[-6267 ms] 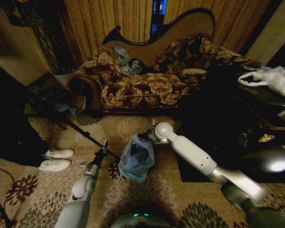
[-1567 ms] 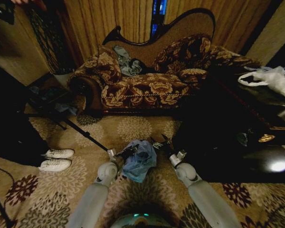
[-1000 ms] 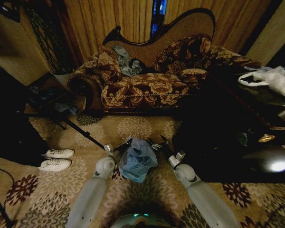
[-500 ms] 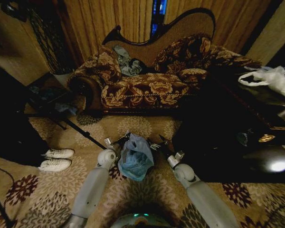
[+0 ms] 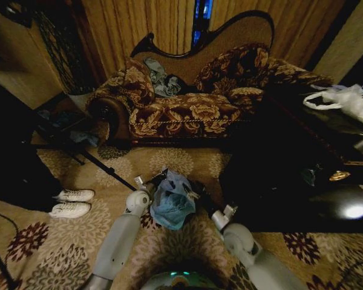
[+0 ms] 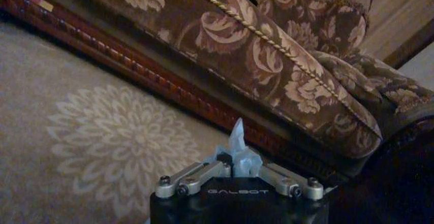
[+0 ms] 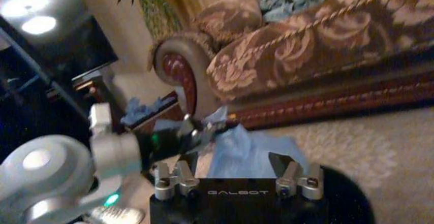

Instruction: Place a garbage bag over the trash bin.

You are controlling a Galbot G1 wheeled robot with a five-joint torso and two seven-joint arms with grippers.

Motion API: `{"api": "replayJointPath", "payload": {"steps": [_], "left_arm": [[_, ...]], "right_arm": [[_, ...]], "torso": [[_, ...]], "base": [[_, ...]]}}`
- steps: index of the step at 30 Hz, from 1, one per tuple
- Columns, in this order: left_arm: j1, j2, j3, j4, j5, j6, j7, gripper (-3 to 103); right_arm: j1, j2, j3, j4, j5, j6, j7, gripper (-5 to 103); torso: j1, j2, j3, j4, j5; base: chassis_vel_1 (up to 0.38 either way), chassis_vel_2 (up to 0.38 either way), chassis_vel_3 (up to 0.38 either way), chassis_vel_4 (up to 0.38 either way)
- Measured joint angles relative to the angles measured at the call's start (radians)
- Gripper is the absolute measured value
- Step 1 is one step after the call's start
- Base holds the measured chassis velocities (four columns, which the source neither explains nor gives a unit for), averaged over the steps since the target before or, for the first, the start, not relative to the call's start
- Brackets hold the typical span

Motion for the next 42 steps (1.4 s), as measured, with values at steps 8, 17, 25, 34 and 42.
{"api": "replayJointPath", "payload": {"steps": [8, 17, 25, 34, 42], "left_arm": [[0.003, -0.005, 0.000, -0.008, 0.001, -0.001, -0.007, 0], [0.001, -0.015, -0.002, 0.000, 0.002, -0.003, -0.007, 0], [0.005, -0.017, -0.006, -0.004, 0.001, -0.006, -0.005, 0], [0.006, -0.017, -0.012, -0.019, -0.013, -0.005, -0.006, 0], [0.020, -0.019, -0.011, -0.037, -0.013, -0.003, -0.002, 0]], "right_arm": [[0.060, 0.062, -0.089, -0.109, -0.016, 0.010, 0.044, 47], [0.092, 0.090, -0.160, -0.154, -0.023, 0.008, 0.072, 24], [0.157, 0.145, -0.184, -0.261, -0.056, 0.019, 0.094, 2], [0.210, 0.200, -0.237, -0.281, -0.033, -0.012, 0.310, 0], [0.270, 0.265, -0.274, -0.320, -0.033, -0.071, 0.494, 0]], "torso": [[0.000, 0.000, 0.000, 0.0002, 0.0001], [0.000, 0.000, 0.000, 0.0001, -0.0001], [0.000, 0.000, 0.000, 0.0002, -0.0001], [0.000, 0.000, 0.000, 0.0002, -0.0001], [0.000, 0.000, 0.000, 0.0002, -0.0001]], "base": [[0.000, 0.000, 0.000, 0.000], [0.000, 0.000, 0.000, 0.000], [0.000, 0.000, 0.000, 0.000], [0.000, 0.000, 0.000, 0.000], [0.000, 0.000, 0.000, 0.000]]}}
